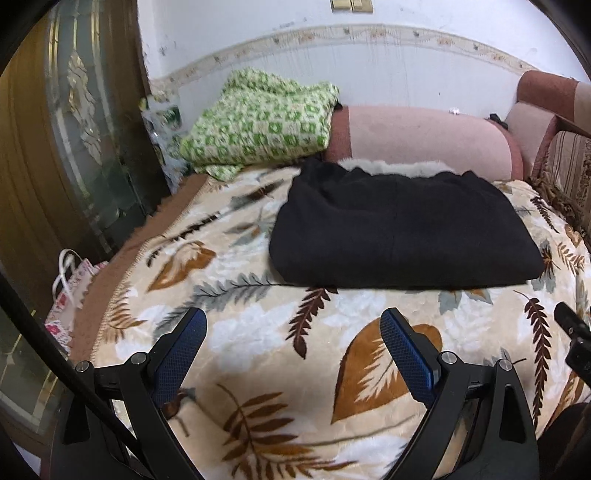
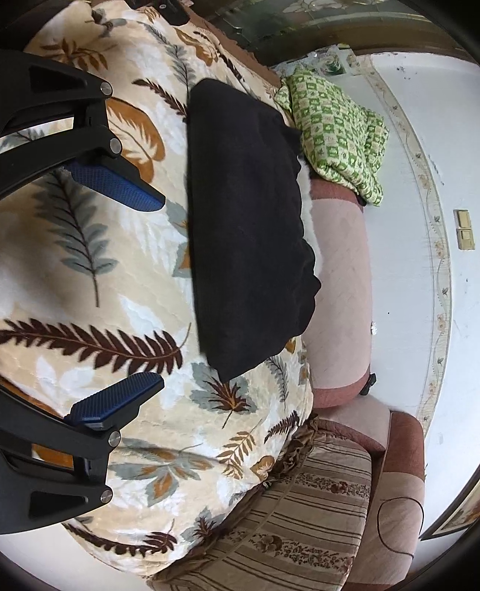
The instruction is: Fold large clothes
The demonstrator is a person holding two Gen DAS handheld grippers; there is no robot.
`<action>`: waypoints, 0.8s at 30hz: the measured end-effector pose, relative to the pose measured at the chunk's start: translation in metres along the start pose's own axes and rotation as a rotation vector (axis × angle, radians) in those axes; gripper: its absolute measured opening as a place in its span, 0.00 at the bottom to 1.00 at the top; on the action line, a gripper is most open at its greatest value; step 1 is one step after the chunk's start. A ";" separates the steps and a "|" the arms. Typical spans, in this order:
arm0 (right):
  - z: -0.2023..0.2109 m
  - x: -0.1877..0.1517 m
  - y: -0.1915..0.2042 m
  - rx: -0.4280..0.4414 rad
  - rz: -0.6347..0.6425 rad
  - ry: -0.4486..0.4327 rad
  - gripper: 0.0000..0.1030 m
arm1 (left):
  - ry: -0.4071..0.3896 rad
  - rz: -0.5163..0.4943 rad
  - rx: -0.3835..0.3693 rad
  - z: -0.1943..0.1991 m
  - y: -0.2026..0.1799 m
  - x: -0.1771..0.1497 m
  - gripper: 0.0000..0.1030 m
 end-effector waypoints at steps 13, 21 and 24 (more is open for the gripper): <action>-0.057 0.027 0.024 -0.017 0.081 0.026 0.89 | 0.008 0.016 -0.061 -0.064 -0.019 0.036 0.92; -0.091 0.044 0.028 -0.019 0.067 -0.019 0.89 | -0.012 0.020 -0.095 -0.102 -0.029 0.065 0.92; -0.100 0.037 0.023 -0.008 0.052 -0.004 0.89 | -0.026 0.019 -0.061 -0.113 -0.026 0.060 0.92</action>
Point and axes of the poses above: each gripper's, at about its wrist camera, not at the fingertips, and z roughly against the way its jaws point, y to its left, x to its top, the point moved 4 cm from there along -z, roughly the way its jaws point, and after that the axes turned 1 degree about -y, right-handed, at the moved point
